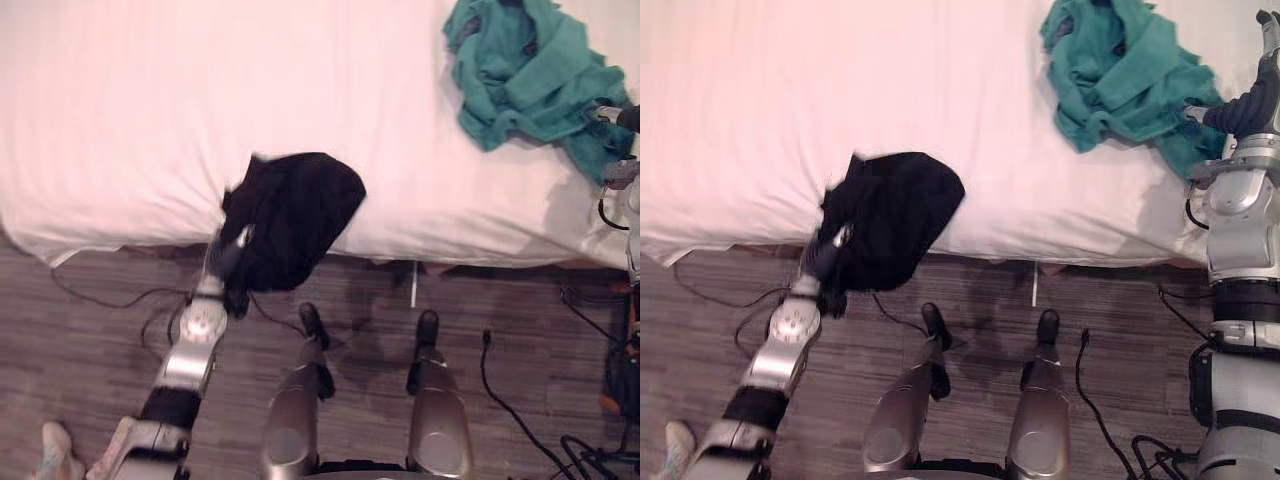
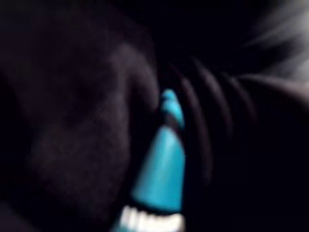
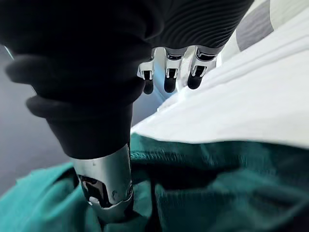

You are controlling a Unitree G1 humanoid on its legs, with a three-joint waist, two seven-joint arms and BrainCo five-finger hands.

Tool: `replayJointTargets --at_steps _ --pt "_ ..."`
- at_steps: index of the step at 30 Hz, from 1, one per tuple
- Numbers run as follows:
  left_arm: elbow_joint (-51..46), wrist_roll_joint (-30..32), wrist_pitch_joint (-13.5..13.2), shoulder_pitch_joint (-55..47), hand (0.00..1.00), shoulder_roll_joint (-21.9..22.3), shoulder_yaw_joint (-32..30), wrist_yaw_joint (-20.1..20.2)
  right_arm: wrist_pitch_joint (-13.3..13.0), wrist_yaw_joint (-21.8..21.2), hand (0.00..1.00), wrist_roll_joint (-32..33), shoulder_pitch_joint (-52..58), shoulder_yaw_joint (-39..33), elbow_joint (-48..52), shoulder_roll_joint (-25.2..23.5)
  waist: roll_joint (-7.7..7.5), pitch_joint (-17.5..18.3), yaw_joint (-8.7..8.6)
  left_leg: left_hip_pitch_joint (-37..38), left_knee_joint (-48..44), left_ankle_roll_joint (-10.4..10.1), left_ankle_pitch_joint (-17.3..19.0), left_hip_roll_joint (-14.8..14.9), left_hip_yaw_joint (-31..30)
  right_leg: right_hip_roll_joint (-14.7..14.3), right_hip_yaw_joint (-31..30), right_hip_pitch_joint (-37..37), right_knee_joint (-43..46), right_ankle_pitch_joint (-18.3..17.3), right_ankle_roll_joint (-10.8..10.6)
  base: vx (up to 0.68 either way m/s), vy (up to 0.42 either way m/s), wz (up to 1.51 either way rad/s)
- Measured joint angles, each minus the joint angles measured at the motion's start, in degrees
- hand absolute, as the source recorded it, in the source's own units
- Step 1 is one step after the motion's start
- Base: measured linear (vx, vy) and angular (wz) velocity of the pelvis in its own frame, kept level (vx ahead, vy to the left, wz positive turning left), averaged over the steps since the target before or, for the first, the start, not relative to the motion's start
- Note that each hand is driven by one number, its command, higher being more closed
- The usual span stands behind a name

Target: Tidy the bed and pick cloth on bed and put in laundry

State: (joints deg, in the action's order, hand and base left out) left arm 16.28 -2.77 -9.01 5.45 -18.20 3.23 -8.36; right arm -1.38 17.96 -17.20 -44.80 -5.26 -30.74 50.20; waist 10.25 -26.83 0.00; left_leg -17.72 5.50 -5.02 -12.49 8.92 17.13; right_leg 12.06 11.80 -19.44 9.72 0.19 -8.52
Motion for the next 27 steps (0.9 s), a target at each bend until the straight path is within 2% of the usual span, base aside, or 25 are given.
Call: replayJointTargets --at_steps 3,4,6,12,14,16,18,19,20,21,23,25,27 --pt "1.0 -2.3 1.4 -6.9 1.0 1.1 -0.6 0.8 0.2 -1.0 0.0 1.5 -4.4 2.7 -6.8 0.5 0.95 -0.4 1.34 -2.2 0.0 0.3 -0.7 -0.1 -1.4 0.1 1.3 -1.1 0.0 0.0 0.0 -0.01 -0.011 0.29" --pt "1.4 -3.1 1.5 -8.3 1.0 1.3 -0.6 0.9 0.1 -1.2 1.0 2.1 -5.4 3.5 -9.1 0.5 1.11 -0.5 1.94 -3.1 0.0 0.2 -0.9 -0.1 -1.9 0.2 1.8 -1.7 0.3 0.0 0.0 -0.02 -0.004 0.25" --pt "1.3 -4.4 1.5 -8.6 1.0 1.3 -0.7 0.9 0.0 -1.2 1.0 3.5 -6.9 3.8 -12.5 1.3 1.25 -0.5 2.71 -4.2 0.0 0.2 -1.3 -0.1 -2.3 0.2 2.0 -2.6 0.6 0.0 0.1 -0.02 -0.005 0.15" --pt "1.0 -6.8 1.0 -7.7 1.0 1.4 -1.0 2.2 -2.5 -3.7 1.0 5.8 -11.6 7.3 -22.0 4.2 1.55 -0.6 2.8 -4.8 0.0 0.1 -1.5 -0.2 -2.9 0.3 2.2 -3.1 1.1 0.1 0.1 -0.01 -0.002 0.03" --pt "0.6 -6.8 1.1 -7.7 1.0 2.4 -1.0 2.4 -2.5 -4.2 1.0 6.4 -11.2 5.1 -22.2 3.9 1.53 -0.6 2.94 -4.4 0.0 0.1 -1.6 -0.1 -3.0 0.2 2.3 -2.7 1.1 0.0 0.1 0.04 -0.039 0.02" --pt "-0.2 -6.8 1.2 -7.7 1.0 4.4 -0.9 3.1 -2.6 -4.3 1.0 7.9 -7.4 -0.3 -20.4 1.5 1.4 -0.5 3.18 -2.8 0.0 0.2 -1.7 -0.1 -3.0 0.1 2.3 -0.9 1.0 0.0 0.2 0.1 -0.057 0.03" --pt "-0.2 -6.7 1.4 -8.1 1.0 5.8 0.0 3.5 -2.5 -4.1 1.0 9.2 1.3 -6.8 -13.9 -4.8 0.74 0.0 2.51 1.3 0.0 0.2 -1.7 0.1 -2.8 -0.2 2.2 3.5 0.9 -0.2 0.3 0.12 -0.058 0.05" --pt "-0.1 -6.7 1.6 -8.4 1.0 5.9 0.2 3.7 -2.4 -4.1 1.0 9.7 3.6 -7.6 -12.3 -6.6 0.32 1.0 2.34 1.7 0.0 0.2 -1.6 0.1 -2.7 -0.2 2.1 4.0 0.9 -0.5 0.4 0.09 -0.046 0.05" --pt "0.0 -6.3 2.1 -9.1 1.0 5.8 0.3 4.3 -2.4 -4.1 1.0 10.8 7.9 -8.5 -9.6 -10.0 -0.97 3.8 2.28 1.9 0.0 0.0 -1.4 0.0 -2.6 -0.1 2.1 4.3 0.9 -1.6 0.5 0.15 -0.095 0.0" --pt "0.7 -5.3 2.6 -9.1 1.0 5.8 0.3 4.6 -2.5 -4.3 1.0 12.3 14.0 -9.1 -6.6 -15.7 -2.98 6.5 2.03 3.4 0.0 -0.1 -1.4 0.3 -2.2 -0.3 2.1 5.7 0.9 -2.4 0.5 0.16 -0.105 -0.02" --pt "2.1 -4.2 3.7 -8.4 1.0 5.8 0.2 4.7 -2.4 -4.4 1.0 13.4 19.1 -10.7 -4.0 -21.8 -4.86 7.6 1.08 6.4 0.0 -0.2 -1.3 0.3 -2.1 -0.3 2.4 8.9 0.8 -3.4 0.6 0.12 -0.089 -0.03" --pt "3.9 -2.8 4.7 -8.4 1.0 6.1 0.0 4.8 -2.3 -4.7 1.0 15.6 25.5 -11.5 -0.1 -29.7 -7.2 10.8 0.78 9.4 0.0 -1.1 -0.6 0.4 -1.3 -0.4 2.2 11.8 0.4 -4.6 0.6 0.09 -0.072 -0.12" --pt "5.7 -2.6 5.5 -8.0 1.0 7.9 -1.5 4.5 -2.2 -5.6 1.0 19.4 31.1 -12.2 3.3 -36.6 -8.45 13.3 0.66 11.8 0.1 -1.7 -0.1 0.8 -1.3 -0.8 2.3 14.2 0.1 -5.1 0.6 0.07 -0.042 -0.14"
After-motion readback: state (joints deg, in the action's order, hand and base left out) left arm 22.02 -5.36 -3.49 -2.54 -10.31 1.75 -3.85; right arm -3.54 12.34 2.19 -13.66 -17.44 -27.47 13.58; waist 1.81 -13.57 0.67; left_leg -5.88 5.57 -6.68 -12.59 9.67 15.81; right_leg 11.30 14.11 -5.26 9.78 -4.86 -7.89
